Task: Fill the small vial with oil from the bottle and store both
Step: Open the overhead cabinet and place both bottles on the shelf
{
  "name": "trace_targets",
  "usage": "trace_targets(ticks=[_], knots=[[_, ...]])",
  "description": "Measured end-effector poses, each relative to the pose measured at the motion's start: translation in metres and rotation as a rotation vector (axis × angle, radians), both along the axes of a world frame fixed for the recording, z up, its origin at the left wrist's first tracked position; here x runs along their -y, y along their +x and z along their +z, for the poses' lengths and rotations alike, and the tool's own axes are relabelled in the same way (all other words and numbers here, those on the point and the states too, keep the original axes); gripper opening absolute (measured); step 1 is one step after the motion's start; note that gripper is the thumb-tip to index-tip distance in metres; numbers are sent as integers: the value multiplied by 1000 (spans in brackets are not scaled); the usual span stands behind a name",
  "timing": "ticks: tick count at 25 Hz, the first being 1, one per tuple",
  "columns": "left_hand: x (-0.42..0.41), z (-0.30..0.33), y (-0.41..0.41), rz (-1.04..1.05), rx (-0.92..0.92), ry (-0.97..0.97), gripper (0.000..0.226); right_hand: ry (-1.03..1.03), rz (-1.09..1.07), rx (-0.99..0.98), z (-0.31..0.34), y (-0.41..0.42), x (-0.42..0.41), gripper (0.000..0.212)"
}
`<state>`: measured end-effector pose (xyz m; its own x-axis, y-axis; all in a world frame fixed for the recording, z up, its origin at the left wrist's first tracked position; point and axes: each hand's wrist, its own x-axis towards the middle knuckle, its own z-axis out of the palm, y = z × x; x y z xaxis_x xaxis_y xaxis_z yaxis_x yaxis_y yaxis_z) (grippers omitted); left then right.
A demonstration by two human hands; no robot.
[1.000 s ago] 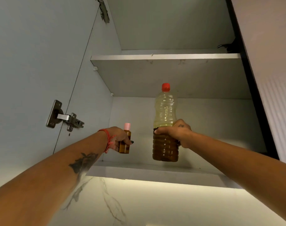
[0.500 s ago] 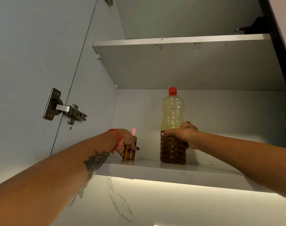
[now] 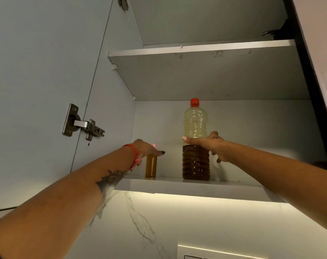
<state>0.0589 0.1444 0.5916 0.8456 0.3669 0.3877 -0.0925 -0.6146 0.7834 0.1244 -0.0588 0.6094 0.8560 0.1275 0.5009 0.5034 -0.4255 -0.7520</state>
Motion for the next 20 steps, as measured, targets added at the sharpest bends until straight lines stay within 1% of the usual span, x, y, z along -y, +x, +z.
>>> trace_targets(ticks=[3, 5, 8, 10, 12, 15, 18, 20], knots=[[6, -3, -23, 54, 209, 21, 83, 116, 13, 86, 2, -22, 8, 100], [13, -11, -47, 80, 340, 31, 85, 153, 45, 122, -3, -41, 12, 96], [22, -30, -86, 94, 552, 71, 80, 189, 57, 211, -14, -78, 15, 92], [27, -42, -113, 88, 654, 97, 78, 252, 75, 264, -23, -107, 17, 93], [30, -58, -140, 61, 716, 98, 76, 288, 117, 304, -37, -135, 16, 94], [28, -87, -180, 19, 775, 106, 78, 290, 182, 354, -67, -175, 10, 89], [21, -118, -218, 19, 809, 94, 76, 332, 240, 318, -95, -217, -1, 104], [16, -139, -242, 8, 813, 66, 74, 360, 259, 299, -112, -241, -9, 107]])
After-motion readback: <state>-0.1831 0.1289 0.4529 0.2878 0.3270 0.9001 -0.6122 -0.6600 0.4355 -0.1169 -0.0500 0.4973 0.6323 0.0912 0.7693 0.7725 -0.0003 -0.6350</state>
